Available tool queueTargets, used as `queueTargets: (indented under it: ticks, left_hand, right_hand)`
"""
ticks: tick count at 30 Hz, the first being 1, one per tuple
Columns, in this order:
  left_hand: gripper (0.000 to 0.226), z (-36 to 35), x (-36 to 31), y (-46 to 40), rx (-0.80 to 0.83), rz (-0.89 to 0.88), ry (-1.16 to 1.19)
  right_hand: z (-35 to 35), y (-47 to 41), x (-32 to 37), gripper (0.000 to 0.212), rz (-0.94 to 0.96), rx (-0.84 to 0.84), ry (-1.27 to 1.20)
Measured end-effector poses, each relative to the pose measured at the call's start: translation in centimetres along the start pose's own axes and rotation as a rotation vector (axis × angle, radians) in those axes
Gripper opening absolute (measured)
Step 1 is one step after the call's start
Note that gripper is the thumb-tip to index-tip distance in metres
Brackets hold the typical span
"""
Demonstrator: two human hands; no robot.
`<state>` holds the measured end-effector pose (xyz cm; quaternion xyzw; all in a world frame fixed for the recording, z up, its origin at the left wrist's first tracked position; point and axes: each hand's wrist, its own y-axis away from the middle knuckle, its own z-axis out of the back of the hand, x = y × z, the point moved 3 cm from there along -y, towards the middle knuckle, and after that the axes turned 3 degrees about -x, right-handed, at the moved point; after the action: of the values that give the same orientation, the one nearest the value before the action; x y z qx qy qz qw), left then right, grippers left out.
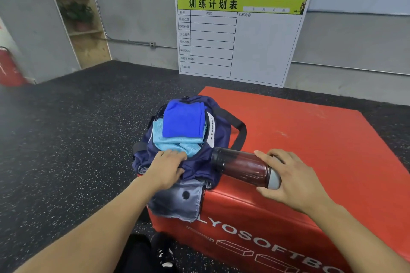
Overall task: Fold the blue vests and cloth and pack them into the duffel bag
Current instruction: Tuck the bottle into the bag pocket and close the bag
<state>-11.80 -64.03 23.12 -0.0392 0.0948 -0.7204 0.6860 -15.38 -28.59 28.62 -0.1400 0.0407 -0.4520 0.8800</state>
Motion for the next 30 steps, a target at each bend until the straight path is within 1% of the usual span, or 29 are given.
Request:
queueTargets:
  ticks: [6,9,13,20,24,27,30]
  left_hand:
    - [0.024,2.8,-2.3,-0.8,-0.067,-0.092,0.104]
    - [0.022,3.9,-4.1,-1.7,-0.084,-0.138,0.126]
    - [0.010,4.5,-7.2,-3.3,-0.101,-0.158,0.182]
    - [0.026,4.6,-15.6,-7.6,-0.077,-0.161,0.258]
    - [0.027,3.9,-21.1,-10.1,-0.042,-0.209,0.338]
    - [0.026,3.2,-25.2,-11.4,-0.012,-0.238,0.405]
    - [0.029,2.4,-27.9,-12.3,0.000,-0.190,0.441]
  right_hand:
    - [1.1,1.0,-1.6,0.090,-0.046,-0.024,-0.037]
    - [1.8,2.0,-2.5,0.091,-0.058,-0.027,-0.036]
    - [2.7,4.1,-4.4,0.090,-0.097,-0.043,-0.054]
    - [3.5,9.0,-9.3,0.090,-0.194,-0.056,-0.066]
    - [3.7,11.3,-12.0,0.091,-0.251,-0.061,-0.063]
    - [3.3,13.0,-14.2,0.092,-0.303,-0.019,-0.061]
    - [2.6,14.1,-15.7,0.094,-0.357,0.013,-0.078]
